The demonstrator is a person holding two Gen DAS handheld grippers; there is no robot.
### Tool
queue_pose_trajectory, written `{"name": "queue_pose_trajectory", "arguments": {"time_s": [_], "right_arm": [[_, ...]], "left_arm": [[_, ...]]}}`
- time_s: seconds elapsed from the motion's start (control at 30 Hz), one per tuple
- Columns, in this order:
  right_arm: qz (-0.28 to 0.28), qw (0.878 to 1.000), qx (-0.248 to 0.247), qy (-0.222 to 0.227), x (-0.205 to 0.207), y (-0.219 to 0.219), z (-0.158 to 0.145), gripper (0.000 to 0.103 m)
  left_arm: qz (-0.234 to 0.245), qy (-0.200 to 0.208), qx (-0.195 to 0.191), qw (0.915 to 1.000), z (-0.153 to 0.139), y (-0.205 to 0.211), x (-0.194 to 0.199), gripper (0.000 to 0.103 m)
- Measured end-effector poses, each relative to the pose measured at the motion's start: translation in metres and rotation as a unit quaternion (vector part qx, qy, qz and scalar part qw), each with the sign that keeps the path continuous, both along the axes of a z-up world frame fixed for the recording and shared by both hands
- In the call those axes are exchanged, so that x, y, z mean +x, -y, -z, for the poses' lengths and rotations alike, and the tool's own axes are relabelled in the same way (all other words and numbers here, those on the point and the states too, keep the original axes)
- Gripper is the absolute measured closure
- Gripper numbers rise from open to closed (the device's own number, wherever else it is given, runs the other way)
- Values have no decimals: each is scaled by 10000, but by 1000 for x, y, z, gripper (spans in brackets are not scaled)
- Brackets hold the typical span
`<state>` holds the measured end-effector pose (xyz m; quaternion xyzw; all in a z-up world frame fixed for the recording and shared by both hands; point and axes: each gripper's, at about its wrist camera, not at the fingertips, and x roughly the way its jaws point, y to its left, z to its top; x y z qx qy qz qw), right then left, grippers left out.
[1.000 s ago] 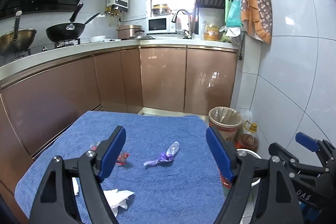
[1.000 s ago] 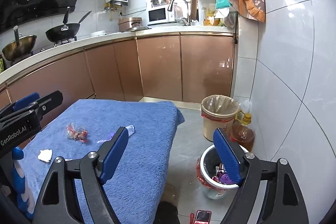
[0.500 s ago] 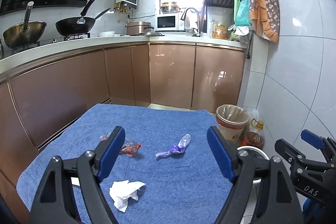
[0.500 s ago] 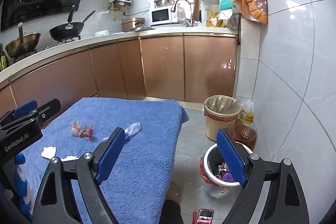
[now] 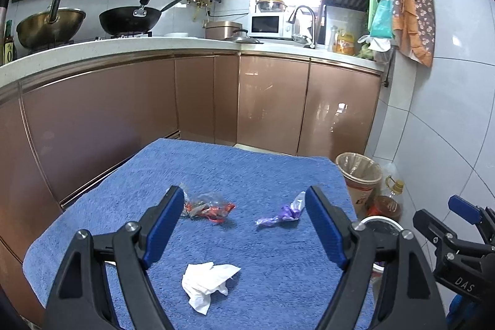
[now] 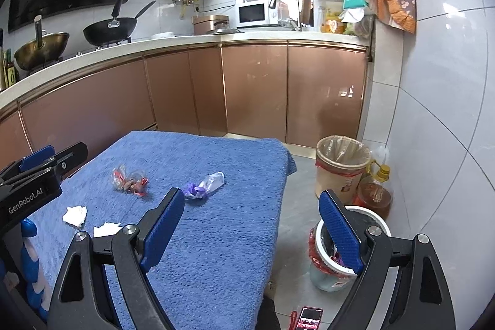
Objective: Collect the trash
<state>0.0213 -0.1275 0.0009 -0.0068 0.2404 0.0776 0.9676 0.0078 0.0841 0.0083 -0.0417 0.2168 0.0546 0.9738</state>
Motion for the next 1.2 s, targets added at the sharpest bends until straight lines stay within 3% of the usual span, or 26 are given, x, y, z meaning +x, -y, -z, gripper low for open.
{"name": "queue_pose_trajectory", "arguments": {"time_s": [0.27, 1.2], "right_arm": [[-66, 9999, -53, -57, 6, -8, 5, 15], [181, 9998, 48, -66, 1, 13, 9, 15]], "left_arm": [[111, -31, -37, 9999, 5, -3, 7, 23], [747, -106, 144, 9970, 6, 44, 3, 23]]}}
